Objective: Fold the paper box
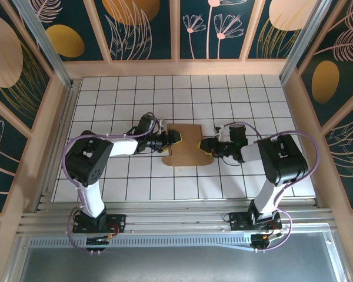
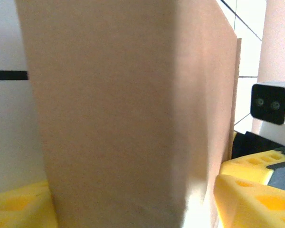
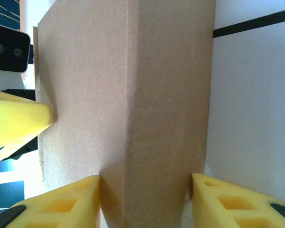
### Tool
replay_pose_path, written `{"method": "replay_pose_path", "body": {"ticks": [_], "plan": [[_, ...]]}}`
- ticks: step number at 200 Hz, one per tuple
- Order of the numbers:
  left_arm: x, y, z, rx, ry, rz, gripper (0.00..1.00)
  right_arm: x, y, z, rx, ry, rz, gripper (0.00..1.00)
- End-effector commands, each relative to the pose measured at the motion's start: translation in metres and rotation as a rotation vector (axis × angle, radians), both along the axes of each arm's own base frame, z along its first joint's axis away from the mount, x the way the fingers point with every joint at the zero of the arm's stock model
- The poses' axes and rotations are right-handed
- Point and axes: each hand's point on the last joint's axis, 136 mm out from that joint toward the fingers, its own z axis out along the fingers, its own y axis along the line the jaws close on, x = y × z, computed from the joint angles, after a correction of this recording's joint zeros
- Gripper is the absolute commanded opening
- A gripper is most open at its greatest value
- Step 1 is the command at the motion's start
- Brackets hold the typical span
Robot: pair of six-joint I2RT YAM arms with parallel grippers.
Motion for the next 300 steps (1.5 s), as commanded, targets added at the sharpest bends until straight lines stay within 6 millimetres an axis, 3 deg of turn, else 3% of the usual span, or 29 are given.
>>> {"method": "replay_pose_path", "body": {"ticks": [1, 22, 45, 73, 99, 120, 123, 129, 150, 182, 196, 239, 266, 300], "plan": [[-0.006, -0.016, 0.018, -0.124, 0.0, -0.051, 0.67, -0.028, -0.027, -0.06, -0.161, 0.197, -0.085, 0.48], [-0.006, -0.015, 0.025, -0.115, 0.0, -0.044, 0.62, -0.025, -0.027, -0.051, -0.151, 0.176, -0.089, 0.5], [-0.003, -0.012, 0.034, -0.106, 0.013, -0.008, 0.56, -0.015, -0.026, -0.022, -0.132, 0.099, -0.104, 0.59], [-0.001, -0.006, 0.044, -0.11, 0.047, 0.064, 0.49, 0.004, -0.033, 0.035, -0.165, -0.081, -0.147, 0.68], [-0.003, -0.006, 0.058, -0.183, 0.101, 0.125, 0.49, 0.016, -0.045, 0.095, -0.253, -0.337, -0.19, 0.71], [-0.003, -0.005, 0.062, -0.195, 0.124, 0.144, 0.53, 0.009, -0.046, 0.145, -0.341, -0.613, -0.185, 0.75], [-0.003, -0.006, 0.074, -0.206, 0.1, 0.139, 0.53, 0.007, -0.045, 0.151, -0.347, -0.653, -0.182, 0.76], [-0.002, -0.005, 0.077, -0.194, 0.094, 0.136, 0.54, 0.001, -0.043, 0.164, -0.362, -0.741, -0.172, 0.77], [-0.001, -0.005, 0.089, -0.187, 0.064, 0.122, 0.53, -0.034, -0.021, 0.191, -0.445, -1.115, -0.045, 0.81], [-0.002, -0.004, 0.101, -0.196, 0.047, 0.128, 0.54, -0.081, 0.001, 0.184, -0.615, -1.575, 0.141, 0.99], [-0.002, -0.003, 0.104, -0.203, 0.05, 0.133, 0.53, -0.091, 0.009, 0.168, -0.722, -1.71, 0.261, 0.99], [-0.004, -0.003, 0.11, -0.219, 0.057, 0.141, 0.53, -0.078, 0.014, 0.156, -0.956, -1.889, 0.347, 0.99], [-0.004, -0.005, 0.113, -0.237, 0.063, 0.137, 0.53, -0.057, 0.012, 0.152, -1.2, -1.991, 0.375, 0.99], [-0.004, -0.006, 0.113, -0.25, 0.081, 0.142, 0.53, -0.044, 0.022, 0.142, -1.319, -2.079, 0.477, 0.99]]}}
